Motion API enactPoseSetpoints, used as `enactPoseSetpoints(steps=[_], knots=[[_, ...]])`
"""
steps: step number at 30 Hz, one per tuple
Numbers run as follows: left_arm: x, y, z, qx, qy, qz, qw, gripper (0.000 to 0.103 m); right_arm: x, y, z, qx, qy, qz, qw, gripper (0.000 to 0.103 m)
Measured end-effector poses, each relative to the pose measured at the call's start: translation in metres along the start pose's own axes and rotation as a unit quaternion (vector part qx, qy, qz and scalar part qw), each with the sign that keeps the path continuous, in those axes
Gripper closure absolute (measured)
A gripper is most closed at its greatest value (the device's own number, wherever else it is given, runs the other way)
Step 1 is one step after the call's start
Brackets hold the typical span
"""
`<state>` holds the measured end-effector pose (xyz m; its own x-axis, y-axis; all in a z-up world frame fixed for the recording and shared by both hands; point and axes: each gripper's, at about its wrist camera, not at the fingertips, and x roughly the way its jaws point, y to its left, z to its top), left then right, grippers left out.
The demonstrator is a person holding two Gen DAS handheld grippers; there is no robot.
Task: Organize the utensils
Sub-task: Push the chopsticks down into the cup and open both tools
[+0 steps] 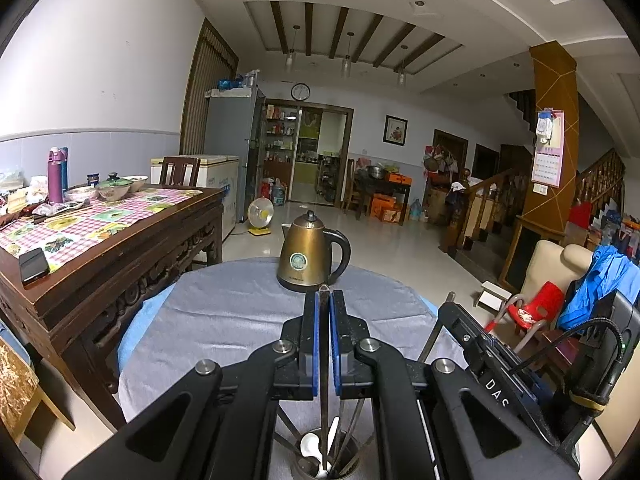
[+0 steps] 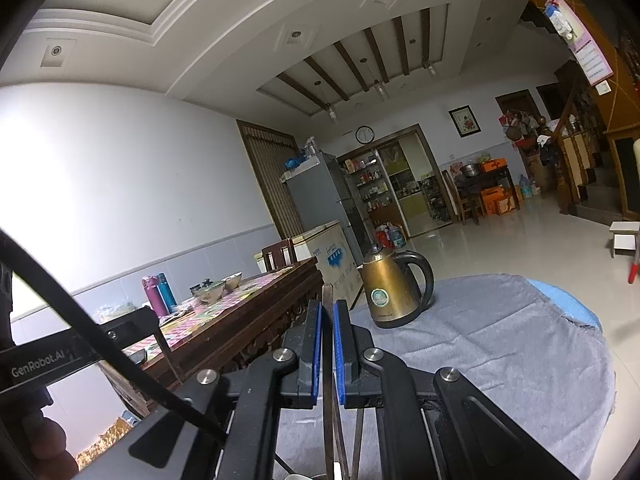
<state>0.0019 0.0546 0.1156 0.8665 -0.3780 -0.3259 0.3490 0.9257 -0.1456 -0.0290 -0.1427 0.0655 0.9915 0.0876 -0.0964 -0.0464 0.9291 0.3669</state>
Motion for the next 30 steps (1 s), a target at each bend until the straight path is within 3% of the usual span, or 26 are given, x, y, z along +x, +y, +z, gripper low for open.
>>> enactPoseSetpoints(steps=[30], knots=[[0.015,0.009,-0.011,-0.013,0.033,0.002,0.9994,0.098,0.012,0.003,-0.007,-0.008,0.017,0.010,1.000,0.096]])
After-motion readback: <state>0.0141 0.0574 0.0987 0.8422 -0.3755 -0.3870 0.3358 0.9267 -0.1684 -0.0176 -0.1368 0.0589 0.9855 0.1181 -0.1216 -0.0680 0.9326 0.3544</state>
